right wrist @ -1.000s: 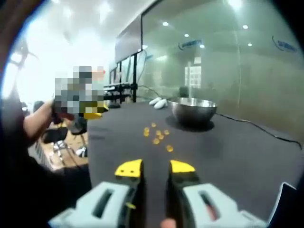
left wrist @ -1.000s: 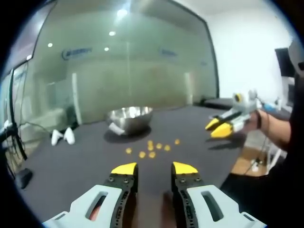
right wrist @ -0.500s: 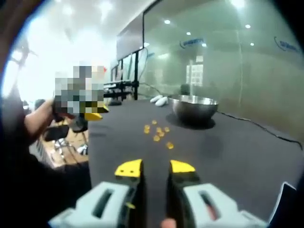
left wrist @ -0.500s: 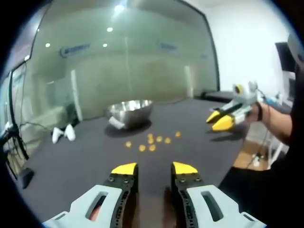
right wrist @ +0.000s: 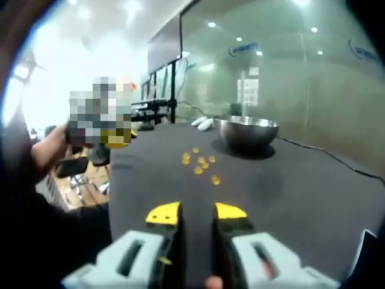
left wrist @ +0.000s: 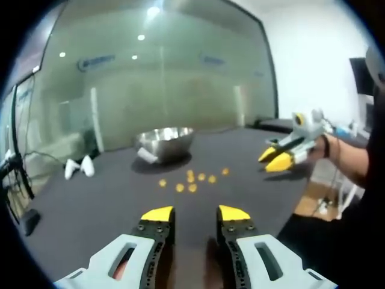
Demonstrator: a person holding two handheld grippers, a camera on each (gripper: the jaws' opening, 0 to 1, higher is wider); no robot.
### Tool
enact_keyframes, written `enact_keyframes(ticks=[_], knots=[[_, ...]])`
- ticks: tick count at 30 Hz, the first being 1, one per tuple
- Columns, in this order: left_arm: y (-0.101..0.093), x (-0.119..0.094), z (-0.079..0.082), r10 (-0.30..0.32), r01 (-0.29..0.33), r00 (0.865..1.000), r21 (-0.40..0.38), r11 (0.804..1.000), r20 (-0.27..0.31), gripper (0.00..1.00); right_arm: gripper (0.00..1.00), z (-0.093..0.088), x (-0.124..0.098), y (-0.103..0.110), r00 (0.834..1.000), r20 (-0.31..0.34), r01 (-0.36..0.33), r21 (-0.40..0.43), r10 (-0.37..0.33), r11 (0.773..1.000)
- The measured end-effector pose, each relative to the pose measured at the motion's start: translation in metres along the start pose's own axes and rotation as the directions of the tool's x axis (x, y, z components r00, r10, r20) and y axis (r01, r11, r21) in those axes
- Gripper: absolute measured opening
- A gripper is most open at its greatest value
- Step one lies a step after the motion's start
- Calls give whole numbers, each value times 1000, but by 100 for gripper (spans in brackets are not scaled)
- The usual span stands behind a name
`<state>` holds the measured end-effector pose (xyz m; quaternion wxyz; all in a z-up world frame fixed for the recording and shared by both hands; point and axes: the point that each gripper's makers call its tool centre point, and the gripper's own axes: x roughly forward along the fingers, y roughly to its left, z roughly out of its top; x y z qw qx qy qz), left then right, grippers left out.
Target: Pick up the QQ candy scattered on the table and place it into the stainless steel bowl on the table
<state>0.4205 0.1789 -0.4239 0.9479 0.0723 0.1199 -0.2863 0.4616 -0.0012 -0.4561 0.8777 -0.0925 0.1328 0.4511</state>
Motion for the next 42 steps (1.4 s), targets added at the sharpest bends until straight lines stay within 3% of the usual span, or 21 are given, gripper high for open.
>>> enact_keyframes(ticks=[17,30,42], knots=[[-5,-3,6,-35,36,999,-37,999,31,29,22,-5,53,-10,995,-72,-67,-6,66,998],[-6,-4,7,-26,27,999,-34,999,28,29,23,4,89,-18,993,-74,-89,-3,88,996],[2,-5,4,-7,8,1000,-39,999,16,29,10,7,99,-28,997,-52,-53,5,53,999]])
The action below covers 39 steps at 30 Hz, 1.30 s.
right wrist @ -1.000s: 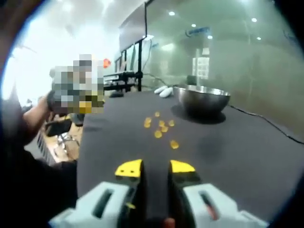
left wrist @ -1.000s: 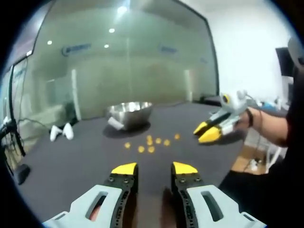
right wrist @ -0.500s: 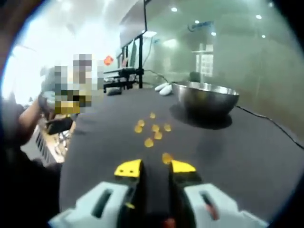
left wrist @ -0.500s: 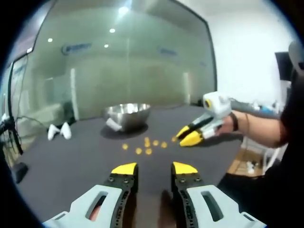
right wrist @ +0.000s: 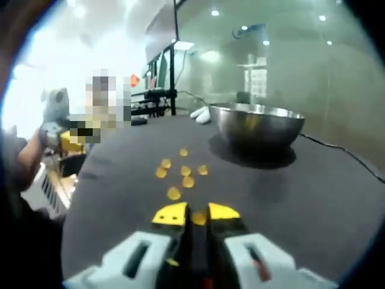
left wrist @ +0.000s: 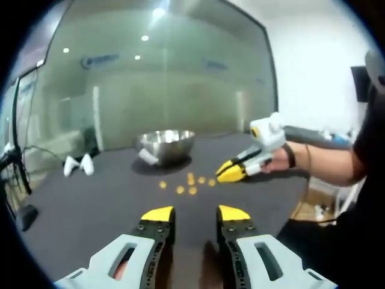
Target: Pick up the QQ candy scattered on the table and place it into the stainless steel bowl on the table
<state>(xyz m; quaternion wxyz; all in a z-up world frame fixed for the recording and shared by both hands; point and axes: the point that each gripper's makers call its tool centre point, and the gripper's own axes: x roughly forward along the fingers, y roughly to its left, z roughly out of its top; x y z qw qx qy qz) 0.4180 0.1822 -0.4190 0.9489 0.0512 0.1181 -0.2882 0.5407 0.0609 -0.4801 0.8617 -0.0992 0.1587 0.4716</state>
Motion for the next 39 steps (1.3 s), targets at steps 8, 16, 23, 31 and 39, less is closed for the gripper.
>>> enact_keyframes(ticks=[8,16,23,31,39], knots=[[3,2,-3,6,-6,1000,1,1000,-11,29,9,2,2,4,1000,9,11,-67,-11,998],[3,5,-1,2,-2,1000,0,1000,-2,29,9,17,-4,6,997,78,-22,72,17,997],[-1,6,-1,-15,15,1000,11,1000,-2,29,9,49,-14,-8,991,133,15,44,-20,999],[2,5,-4,-11,11,1000,-6,1000,-4,29,9,93,-2,-51,968,201,132,96,-149,987],[-3,3,1,-38,38,999,-17,999,10,29,9,160,3,-72,921,323,172,161,-216,972]])
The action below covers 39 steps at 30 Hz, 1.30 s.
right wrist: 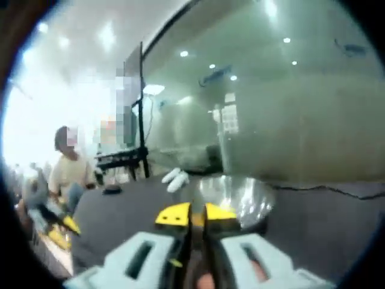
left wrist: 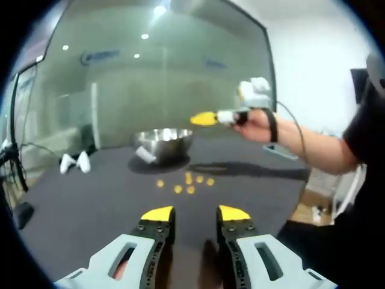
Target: Pick up the QQ candy scattered on the table and place it into the stainless steel bowl on the table
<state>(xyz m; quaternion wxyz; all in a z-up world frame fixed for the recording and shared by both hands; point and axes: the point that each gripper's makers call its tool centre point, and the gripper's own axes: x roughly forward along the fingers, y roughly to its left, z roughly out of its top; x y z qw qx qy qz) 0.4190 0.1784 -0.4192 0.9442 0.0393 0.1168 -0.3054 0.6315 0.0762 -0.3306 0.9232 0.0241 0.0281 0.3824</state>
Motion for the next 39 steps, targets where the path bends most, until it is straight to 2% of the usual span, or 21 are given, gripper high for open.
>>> enact_keyframes(ticks=[2,5,6,8,11,12,15,17,21,25,26,28,34,39], knots=[[-1,-1,2,1,-1,1000,10,1000,1,29,9,12,11,-8,1000,15,27,-27,-27,999],[-1,-1,2,3,-3,1000,7,1000,1,29,9,21,25,-14,1000,0,31,-36,-31,999],[0,-1,2,9,-9,1000,6,1000,1,29,9,25,30,-18,999,2,35,-77,-35,996],[1,-2,2,17,-17,1000,5,1000,-1,29,9,30,43,-26,999,-8,50,-99,-51,994],[-4,-4,5,8,-8,1000,-1,1000,11,29,9,33,57,-35,997,-8,71,-110,-72,991],[-6,-4,6,2,-2,1000,5,1000,11,29,9,35,71,-48,997,-12,75,-116,-77,990],[-6,-5,7,3,-4,1000,17,1000,12,29,9,33,79,-52,997,-17,79,-125,-82,989],[-4,-5,8,10,-10,1000,9,1000,17,29,9,27,79,-46,996,-21,79,-117,-82,990],[-2,-4,5,19,-19,1000,6,1000,11,29,9,13,88,-56,995,-55,82,-94,-88,992],[-3,-2,5,14,-14,1000,10,1000,7,29,11,-1,81,-52,992,-93,79,-98,-88,992],[-3,-1,6,14,-14,1000,11,1000,7,29,14,-5,78,-48,992,-105,65,-90,-75,994],[-4,0,6,12,-12,1000,11,1000,7,29,21,-6,72,-41,993,-100,57,-85,-65,995],[-5,5,7,8,-8,1000,17,1000,0,29,19,0,68,-43,994,-92,51,-96,-60,994],[-4,6,8,5,-5,1000,22,1000,-2,29,18,-2,61,-37,994,-94,43,-91,-51,995]])
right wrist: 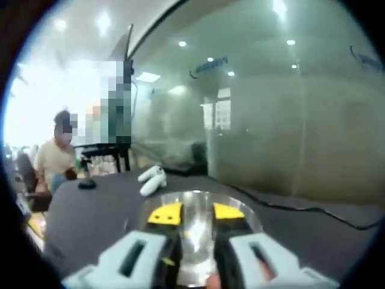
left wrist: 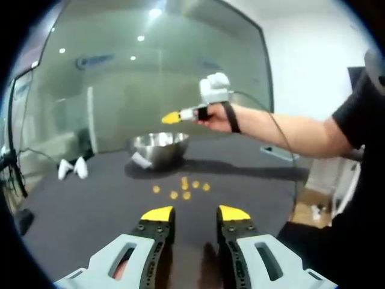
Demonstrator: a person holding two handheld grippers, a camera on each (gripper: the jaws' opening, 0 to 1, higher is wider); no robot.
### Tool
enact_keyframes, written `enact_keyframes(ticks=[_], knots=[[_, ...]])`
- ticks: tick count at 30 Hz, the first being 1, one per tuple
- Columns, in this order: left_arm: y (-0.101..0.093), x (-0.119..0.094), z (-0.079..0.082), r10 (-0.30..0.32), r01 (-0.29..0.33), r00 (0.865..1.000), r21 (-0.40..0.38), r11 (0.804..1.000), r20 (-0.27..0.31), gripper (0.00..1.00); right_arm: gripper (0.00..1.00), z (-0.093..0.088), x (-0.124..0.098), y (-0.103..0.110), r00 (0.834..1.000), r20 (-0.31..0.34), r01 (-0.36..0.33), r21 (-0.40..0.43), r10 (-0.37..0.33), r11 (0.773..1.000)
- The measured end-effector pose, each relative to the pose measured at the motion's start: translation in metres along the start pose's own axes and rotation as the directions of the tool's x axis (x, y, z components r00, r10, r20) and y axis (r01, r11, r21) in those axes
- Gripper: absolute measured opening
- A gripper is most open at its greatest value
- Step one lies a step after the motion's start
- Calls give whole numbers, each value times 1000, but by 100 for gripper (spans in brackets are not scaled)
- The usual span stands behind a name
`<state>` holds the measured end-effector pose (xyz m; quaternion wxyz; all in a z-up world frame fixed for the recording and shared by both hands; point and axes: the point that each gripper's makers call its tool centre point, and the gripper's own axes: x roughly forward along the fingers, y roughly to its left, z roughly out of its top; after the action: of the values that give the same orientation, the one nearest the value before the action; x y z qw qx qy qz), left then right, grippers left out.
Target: Pick up the QQ candy scattered on the table and place it into the stainless steel bowl on the table
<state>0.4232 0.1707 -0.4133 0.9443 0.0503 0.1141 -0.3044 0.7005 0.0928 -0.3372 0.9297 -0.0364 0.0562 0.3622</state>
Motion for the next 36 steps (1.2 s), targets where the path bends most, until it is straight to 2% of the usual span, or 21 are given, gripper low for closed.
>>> enact_keyframes(ticks=[3,6,9,14,15,18,23,26,29,36], knots=[[-1,0,1,-2,2,1000,1,1000,0,29,15,0,-8,5,1000,1,-8,15,8,1000],[-3,0,4,-7,7,1000,8,1000,2,29,15,8,-13,6,1000,15,-20,13,20,1000],[-4,1,5,-7,7,1000,11,1000,5,29,15,11,-26,16,999,19,-30,6,30,1000],[-5,0,4,-9,9,1000,8,1000,8,29,16,8,-43,29,998,15,-66,8,66,998],[-5,0,3,-9,9,1000,8,1000,8,29,16,6,-42,25,997,16,-75,15,74,997],[-3,-1,1,-5,5,1000,3,1000,7,29,16,-3,-56,31,995,15,-96,24,95,995],[-1,-1,5,7,-7,1000,21,1000,18,29,16,-26,-86,56,989,-9,-150,30,151,988],[-2,1,6,2,-2,1000,19,1000,19,29,16,-34,-99,60,988,-5,-154,30,154,988],[-2,2,3,2,-2,1000,26,1000,8,29,16,-46,-112,66,984,-6,-176,68,177,982],[0,4,6,6,-7,1000,35,999,12,29,17,-78,-138,74,982,-51,-185,-21,183,983]])
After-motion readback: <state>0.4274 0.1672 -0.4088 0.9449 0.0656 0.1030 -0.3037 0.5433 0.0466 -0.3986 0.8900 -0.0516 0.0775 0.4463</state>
